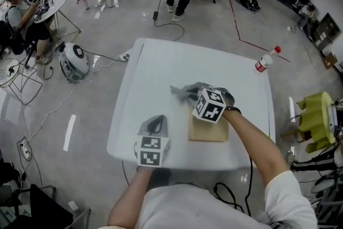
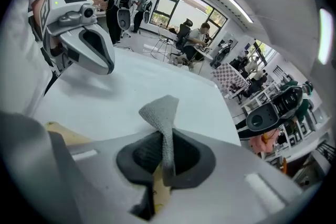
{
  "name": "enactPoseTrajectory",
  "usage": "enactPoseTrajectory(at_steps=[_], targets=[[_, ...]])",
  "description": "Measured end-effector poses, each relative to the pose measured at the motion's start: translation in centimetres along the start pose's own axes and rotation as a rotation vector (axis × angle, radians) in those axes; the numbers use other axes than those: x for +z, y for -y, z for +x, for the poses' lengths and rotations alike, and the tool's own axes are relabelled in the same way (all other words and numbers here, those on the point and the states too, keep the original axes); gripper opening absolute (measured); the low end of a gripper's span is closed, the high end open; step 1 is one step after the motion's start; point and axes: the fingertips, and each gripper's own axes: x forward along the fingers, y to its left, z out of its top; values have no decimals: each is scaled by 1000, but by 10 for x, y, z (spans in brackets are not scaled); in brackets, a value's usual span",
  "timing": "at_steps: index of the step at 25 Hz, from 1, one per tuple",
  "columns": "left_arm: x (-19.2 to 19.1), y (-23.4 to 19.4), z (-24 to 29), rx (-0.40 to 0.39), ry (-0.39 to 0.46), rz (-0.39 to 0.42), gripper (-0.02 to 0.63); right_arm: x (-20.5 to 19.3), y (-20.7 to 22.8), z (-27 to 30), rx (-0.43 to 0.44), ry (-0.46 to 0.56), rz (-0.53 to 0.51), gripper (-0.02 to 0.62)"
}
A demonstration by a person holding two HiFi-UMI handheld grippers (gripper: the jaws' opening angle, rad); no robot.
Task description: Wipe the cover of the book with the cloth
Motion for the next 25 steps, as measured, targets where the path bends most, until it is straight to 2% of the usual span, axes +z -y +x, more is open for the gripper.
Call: enactPoseTrajectory(at_steps=[13,25], targets=[[7,-6,-9,25,28,-22,6,1,-47,-18,66,24,9,17],[9,13,-28,16,38,3,6,10,-106,-50,103,84,35,17]])
